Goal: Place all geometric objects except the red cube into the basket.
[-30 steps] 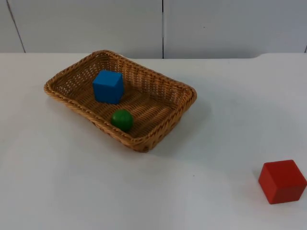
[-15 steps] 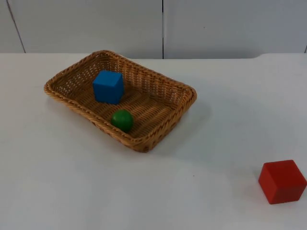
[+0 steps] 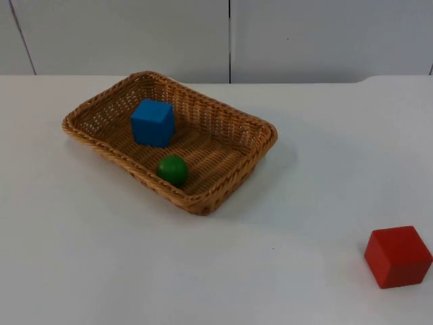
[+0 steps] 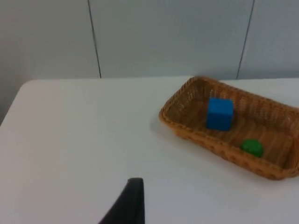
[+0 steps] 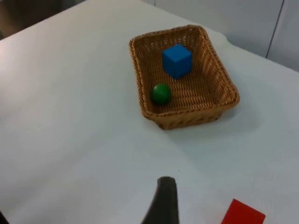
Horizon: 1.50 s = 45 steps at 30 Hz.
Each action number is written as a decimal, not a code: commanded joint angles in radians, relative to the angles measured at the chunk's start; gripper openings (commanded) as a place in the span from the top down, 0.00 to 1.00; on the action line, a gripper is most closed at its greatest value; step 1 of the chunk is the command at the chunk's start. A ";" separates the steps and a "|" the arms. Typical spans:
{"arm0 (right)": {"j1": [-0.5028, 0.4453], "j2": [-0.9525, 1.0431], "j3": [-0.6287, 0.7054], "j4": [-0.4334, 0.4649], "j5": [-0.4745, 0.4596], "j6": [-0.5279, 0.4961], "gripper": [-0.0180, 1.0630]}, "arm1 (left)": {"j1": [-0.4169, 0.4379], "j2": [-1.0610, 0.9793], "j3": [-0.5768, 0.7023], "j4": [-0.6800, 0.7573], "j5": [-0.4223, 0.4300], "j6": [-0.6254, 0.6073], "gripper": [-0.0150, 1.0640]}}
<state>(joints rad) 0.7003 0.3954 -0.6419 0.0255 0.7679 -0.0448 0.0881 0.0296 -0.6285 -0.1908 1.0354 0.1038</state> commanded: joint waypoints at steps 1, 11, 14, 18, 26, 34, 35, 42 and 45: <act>0.007 -0.079 0.005 0.004 0.051 0.003 0.34 | 0.002 -0.030 0.046 0.017 0.010 -0.011 0.01; 0.007 -0.366 0.008 -0.062 0.290 0.045 0.34 | 0.004 -0.030 0.123 0.131 0.055 -0.064 0.01; 0.007 -0.395 0.010 -0.071 0.335 0.057 0.34 | 0.004 -0.030 0.135 0.125 0.040 -0.064 0.01; 0.011 -0.395 0.017 -0.095 0.407 0.084 0.34 | 0.004 -0.030 0.135 0.125 0.040 -0.068 0.01; 0.009 -0.395 0.095 -0.099 0.345 0.150 0.34 | 0.004 -0.030 0.135 0.125 0.040 -0.068 0.01; 0.011 -0.395 0.127 -0.047 0.312 0.050 0.34 | 0.004 -0.030 0.135 0.125 0.040 -0.068 0.01; 0.011 -0.395 0.127 -0.047 0.312 0.050 0.34 | 0.004 -0.030 0.135 0.125 0.040 -0.068 0.01; 0.011 -0.395 0.127 -0.046 0.312 0.045 0.34 | 0.004 -0.030 0.135 0.125 0.040 -0.068 0.01; 0.011 -0.395 0.127 -0.046 0.312 0.045 0.34 | 0.004 -0.030 0.135 0.125 0.040 -0.068 0.01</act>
<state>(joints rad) 0.7117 0.0019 -0.5165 -0.0259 1.0944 0.0000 0.0887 0.0038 -0.4990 -0.0715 1.0863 0.0443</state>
